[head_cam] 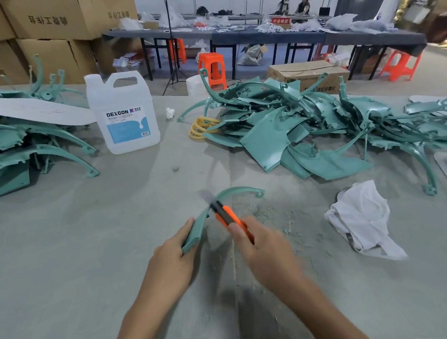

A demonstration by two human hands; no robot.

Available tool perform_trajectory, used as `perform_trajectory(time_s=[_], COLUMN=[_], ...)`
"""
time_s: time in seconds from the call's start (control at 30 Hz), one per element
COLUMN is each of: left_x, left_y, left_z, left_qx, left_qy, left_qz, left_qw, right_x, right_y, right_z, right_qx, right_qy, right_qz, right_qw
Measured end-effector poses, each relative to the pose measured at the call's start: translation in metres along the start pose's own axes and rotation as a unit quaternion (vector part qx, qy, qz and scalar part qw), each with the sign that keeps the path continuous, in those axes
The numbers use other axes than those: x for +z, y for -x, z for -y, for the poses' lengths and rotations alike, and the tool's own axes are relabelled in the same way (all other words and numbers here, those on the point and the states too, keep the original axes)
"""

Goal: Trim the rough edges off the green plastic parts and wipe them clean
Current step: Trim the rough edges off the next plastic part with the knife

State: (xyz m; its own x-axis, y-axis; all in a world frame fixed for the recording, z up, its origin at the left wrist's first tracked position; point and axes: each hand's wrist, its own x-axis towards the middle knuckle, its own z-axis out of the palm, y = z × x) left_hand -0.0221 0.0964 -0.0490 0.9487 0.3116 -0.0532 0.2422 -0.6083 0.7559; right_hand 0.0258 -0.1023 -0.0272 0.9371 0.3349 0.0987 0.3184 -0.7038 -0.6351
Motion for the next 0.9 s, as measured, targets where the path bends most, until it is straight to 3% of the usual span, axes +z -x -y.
perform_trajectory(time_s=[0.17, 0.3, 0.47, 0.6, 0.77, 0.9], left_x=[0.004, 0.004, 0.003, 0.006, 0.007, 0.008], left_y=[0.003, 0.002, 0.002, 0.007, 0.011, 0.011], left_z=[-0.004, -0.002, -0.004, -0.01, -0.011, -0.013], left_qx=[0.003, -0.005, 0.0, -0.002, 0.004, -0.001], left_qy=[-0.008, 0.009, 0.002, -0.023, -0.045, -0.055], left_qz=[-0.004, -0.01, -0.005, -0.006, -0.013, -0.014], left_qw=[1.0, 1.0, 1.0, 1.0, 0.999, 0.998], right_x=[-0.026, -0.044, -0.047, -0.058, -0.082, -0.095], right_y=[-0.059, -0.075, -0.07, -0.069, -0.059, -0.041], right_z=[-0.048, -0.088, -0.098, -0.086, -0.041, 0.002], right_qx=[0.111, 0.138, 0.13, 0.143, 0.004, -0.105], right_qy=[0.166, 0.274, 0.31, 0.253, 0.185, 0.179], right_qz=[-0.041, -0.038, -0.045, -0.03, 0.029, 0.095], right_qw=[0.979, 0.951, 0.941, 0.956, 0.982, 0.973])
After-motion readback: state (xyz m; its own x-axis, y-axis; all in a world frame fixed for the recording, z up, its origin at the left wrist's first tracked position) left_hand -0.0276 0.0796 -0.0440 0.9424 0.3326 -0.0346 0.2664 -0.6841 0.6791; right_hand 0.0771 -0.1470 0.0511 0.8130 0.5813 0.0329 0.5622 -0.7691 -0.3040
